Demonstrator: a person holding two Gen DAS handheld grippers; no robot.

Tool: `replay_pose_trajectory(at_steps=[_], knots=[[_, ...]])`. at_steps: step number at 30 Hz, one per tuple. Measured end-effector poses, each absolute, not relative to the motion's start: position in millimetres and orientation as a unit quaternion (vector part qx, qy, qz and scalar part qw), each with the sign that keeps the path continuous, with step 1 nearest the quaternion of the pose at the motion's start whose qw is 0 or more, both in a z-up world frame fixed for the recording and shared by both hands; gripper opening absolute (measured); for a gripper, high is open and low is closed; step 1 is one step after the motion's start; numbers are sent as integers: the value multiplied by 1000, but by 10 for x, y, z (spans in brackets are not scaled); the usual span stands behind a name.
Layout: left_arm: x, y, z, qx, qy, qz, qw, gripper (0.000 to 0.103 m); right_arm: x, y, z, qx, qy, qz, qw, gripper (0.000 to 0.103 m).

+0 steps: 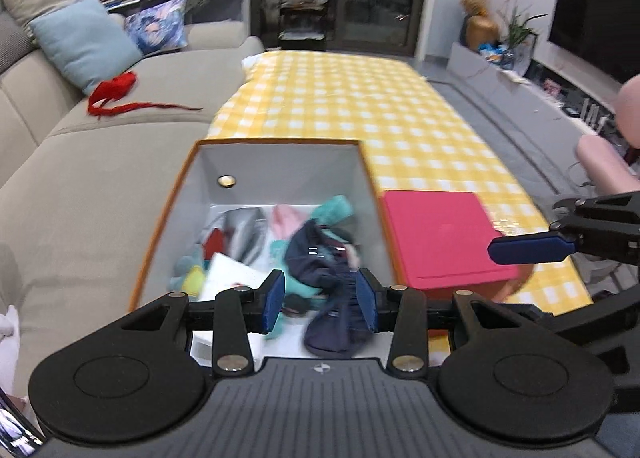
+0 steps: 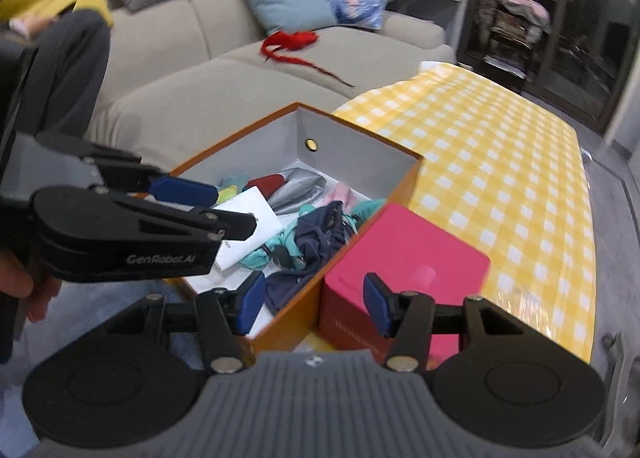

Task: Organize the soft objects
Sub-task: 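Move both grippers back over the pink ball and brown pouch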

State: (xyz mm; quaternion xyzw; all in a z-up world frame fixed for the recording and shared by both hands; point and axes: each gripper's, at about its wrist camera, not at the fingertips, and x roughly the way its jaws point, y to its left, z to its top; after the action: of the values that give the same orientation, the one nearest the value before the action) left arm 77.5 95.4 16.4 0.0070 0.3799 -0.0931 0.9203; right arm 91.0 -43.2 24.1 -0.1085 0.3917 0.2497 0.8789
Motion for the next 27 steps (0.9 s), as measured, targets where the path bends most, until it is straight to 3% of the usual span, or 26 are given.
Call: replay_pose_trajectory(at_steps=[27], knots=[[335, -287, -92, 42, 413, -256, 873, 47, 237, -1859, -148, -31, 421, 93, 902, 54]])
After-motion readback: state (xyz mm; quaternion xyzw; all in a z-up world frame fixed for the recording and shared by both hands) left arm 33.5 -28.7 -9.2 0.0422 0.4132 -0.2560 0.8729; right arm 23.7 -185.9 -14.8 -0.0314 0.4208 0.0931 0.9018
